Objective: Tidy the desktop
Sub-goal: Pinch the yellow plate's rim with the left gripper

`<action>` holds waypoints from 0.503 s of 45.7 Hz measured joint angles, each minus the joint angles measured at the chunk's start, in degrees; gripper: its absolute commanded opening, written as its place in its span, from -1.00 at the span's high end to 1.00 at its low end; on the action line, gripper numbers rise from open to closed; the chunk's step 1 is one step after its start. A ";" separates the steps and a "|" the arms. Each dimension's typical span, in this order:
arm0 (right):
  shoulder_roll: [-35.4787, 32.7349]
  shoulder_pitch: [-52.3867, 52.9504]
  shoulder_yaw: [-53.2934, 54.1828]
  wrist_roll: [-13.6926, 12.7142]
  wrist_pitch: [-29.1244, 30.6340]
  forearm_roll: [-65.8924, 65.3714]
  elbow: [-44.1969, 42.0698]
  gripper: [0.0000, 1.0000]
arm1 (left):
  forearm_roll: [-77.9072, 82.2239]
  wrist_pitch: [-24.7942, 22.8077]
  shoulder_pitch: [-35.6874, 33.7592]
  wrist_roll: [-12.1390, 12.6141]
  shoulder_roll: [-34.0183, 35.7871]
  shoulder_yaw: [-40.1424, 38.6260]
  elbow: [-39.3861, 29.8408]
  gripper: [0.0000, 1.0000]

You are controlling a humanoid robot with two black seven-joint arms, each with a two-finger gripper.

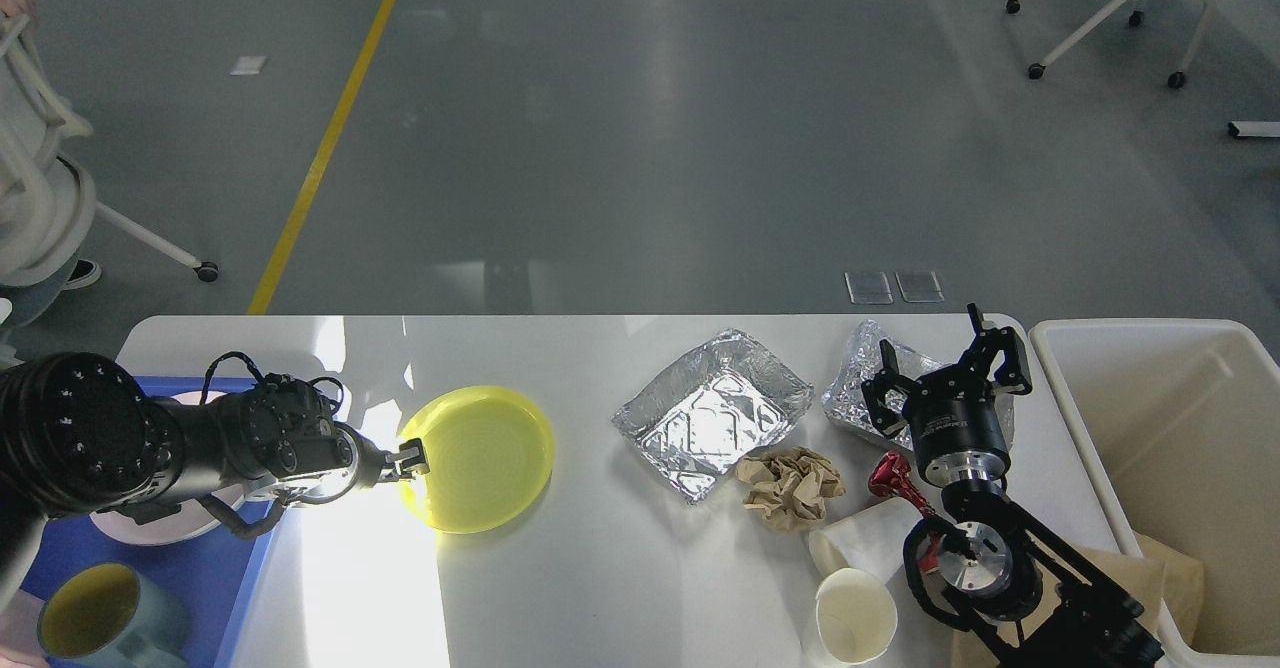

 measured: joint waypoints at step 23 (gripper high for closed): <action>-0.01 0.01 0.00 0.00 0.00 0.00 0.00 -1.00 | -0.59 0.90 0.04 0.60 0.14 -1.79 0.25 0.22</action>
